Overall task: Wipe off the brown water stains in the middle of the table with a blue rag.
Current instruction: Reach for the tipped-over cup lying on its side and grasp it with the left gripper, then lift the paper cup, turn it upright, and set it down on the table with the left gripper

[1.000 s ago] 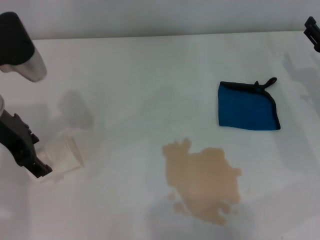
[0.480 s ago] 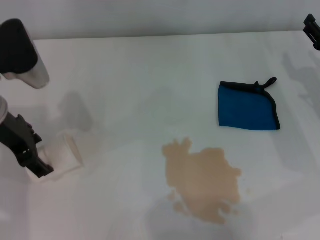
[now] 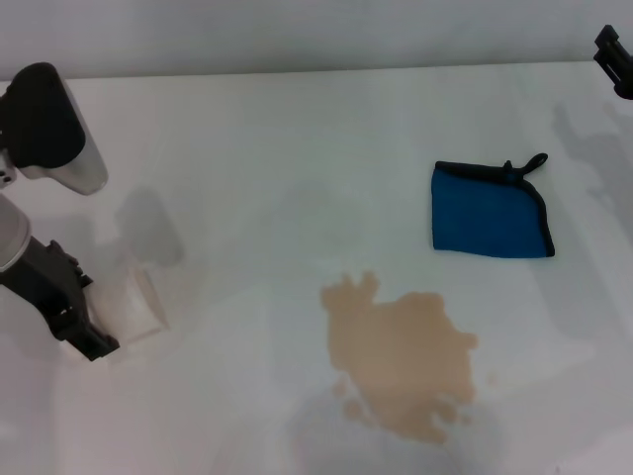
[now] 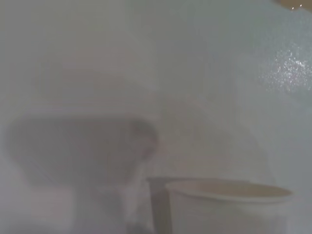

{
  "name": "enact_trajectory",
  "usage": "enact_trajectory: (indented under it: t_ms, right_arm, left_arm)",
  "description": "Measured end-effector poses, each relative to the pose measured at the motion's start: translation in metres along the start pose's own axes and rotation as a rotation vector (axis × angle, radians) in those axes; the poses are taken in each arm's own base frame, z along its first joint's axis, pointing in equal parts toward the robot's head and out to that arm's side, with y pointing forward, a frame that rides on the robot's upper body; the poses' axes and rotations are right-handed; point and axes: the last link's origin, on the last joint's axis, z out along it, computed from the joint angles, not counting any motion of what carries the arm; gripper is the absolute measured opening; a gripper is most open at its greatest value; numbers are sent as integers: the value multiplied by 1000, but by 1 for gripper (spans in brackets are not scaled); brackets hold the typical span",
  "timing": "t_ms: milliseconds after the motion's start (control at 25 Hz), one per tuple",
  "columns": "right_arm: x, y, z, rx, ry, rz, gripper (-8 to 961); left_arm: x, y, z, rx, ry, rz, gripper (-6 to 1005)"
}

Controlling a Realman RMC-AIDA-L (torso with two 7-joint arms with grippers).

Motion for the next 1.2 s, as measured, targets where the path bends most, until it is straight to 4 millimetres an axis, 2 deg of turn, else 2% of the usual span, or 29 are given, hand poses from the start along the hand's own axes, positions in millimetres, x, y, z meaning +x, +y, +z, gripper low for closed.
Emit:
enact_trajectory:
  t_ms: [680, 840, 1040, 1200]
  right_arm:
    - [-1, 1, -2, -13, -12, 28, 828]
    - [-2, 1, -1, -13, -14, 26, 827]
    - [-3, 0, 0, -11, -14, 23, 827]
    - [-3, 0, 0, -11, -15, 20, 827]
  left_arm:
    - [1, 4, 8, -35, 35, 34, 839]
    - [2, 4, 8, -32, 37, 29, 778]
    - [4, 2, 4, -22, 49, 4, 715]
    - [11, -6, -12, 4, 178, -54, 689]
